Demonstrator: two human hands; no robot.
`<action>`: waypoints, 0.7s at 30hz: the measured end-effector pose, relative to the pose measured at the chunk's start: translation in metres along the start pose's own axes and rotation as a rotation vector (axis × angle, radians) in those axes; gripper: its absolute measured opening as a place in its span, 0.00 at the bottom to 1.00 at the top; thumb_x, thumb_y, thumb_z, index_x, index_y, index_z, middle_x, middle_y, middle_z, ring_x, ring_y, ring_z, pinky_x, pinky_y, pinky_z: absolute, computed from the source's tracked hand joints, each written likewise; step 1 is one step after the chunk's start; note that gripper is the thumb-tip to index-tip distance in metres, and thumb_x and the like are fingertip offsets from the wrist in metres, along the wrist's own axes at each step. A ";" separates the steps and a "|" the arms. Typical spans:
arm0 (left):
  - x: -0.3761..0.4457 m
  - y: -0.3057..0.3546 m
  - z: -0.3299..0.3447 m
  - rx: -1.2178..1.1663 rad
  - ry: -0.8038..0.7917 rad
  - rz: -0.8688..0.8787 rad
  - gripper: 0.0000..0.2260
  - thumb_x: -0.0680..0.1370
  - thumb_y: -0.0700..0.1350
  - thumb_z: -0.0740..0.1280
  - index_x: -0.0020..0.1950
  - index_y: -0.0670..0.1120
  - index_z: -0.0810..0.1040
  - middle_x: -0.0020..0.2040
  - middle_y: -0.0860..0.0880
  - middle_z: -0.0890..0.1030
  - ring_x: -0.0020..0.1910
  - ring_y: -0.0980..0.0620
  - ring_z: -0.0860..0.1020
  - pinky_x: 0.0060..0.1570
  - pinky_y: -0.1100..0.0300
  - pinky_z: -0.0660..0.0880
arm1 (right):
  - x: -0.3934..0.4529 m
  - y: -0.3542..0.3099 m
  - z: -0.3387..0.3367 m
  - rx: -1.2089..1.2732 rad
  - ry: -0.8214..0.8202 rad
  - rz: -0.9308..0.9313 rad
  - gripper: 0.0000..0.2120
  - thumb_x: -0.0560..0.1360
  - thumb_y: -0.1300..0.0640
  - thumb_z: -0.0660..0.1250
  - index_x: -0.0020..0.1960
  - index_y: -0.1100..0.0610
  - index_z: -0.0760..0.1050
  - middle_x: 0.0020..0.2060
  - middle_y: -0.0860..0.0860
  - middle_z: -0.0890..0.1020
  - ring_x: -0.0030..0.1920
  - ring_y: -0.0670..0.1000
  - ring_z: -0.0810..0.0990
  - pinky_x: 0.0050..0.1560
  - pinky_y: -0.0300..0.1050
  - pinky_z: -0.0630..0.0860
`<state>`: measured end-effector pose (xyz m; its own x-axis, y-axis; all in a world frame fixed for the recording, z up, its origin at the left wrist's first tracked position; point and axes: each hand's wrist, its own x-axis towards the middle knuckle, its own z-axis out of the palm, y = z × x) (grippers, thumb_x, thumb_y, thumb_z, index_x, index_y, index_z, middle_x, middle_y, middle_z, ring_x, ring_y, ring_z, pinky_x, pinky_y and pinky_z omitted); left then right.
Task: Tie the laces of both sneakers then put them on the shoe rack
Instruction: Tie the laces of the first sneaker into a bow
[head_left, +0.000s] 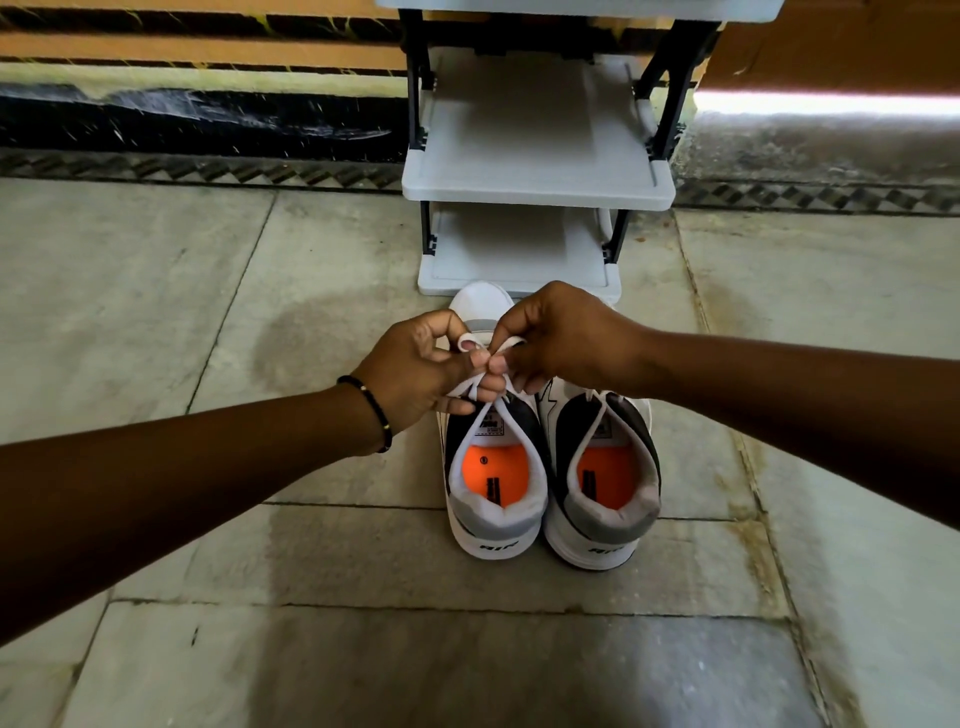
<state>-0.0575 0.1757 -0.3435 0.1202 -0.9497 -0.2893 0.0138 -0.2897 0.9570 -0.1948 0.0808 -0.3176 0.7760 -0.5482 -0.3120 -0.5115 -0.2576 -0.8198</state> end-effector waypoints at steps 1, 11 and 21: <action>0.000 0.001 -0.001 -0.001 -0.009 -0.003 0.07 0.76 0.40 0.62 0.39 0.47 0.69 0.30 0.51 0.84 0.32 0.56 0.83 0.31 0.64 0.79 | 0.000 0.001 0.001 0.053 0.014 0.016 0.02 0.72 0.63 0.69 0.43 0.60 0.81 0.33 0.59 0.81 0.30 0.49 0.79 0.38 0.44 0.81; 0.001 -0.001 -0.002 0.017 -0.031 0.017 0.05 0.76 0.41 0.62 0.40 0.47 0.69 0.31 0.53 0.85 0.33 0.55 0.83 0.34 0.62 0.80 | -0.004 0.007 0.010 0.404 0.000 0.286 0.07 0.76 0.60 0.63 0.52 0.59 0.77 0.34 0.55 0.80 0.25 0.48 0.76 0.25 0.40 0.70; 0.004 -0.002 -0.001 0.039 -0.037 0.031 0.07 0.74 0.37 0.65 0.42 0.49 0.71 0.30 0.54 0.84 0.32 0.58 0.81 0.33 0.66 0.76 | -0.004 0.007 0.013 0.438 0.143 0.212 0.06 0.73 0.67 0.67 0.40 0.59 0.78 0.17 0.45 0.76 0.17 0.41 0.69 0.18 0.31 0.65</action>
<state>-0.0560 0.1732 -0.3468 0.0833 -0.9618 -0.2606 -0.0281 -0.2637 0.9642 -0.1970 0.0917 -0.3281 0.5978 -0.6639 -0.4494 -0.4259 0.2119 -0.8796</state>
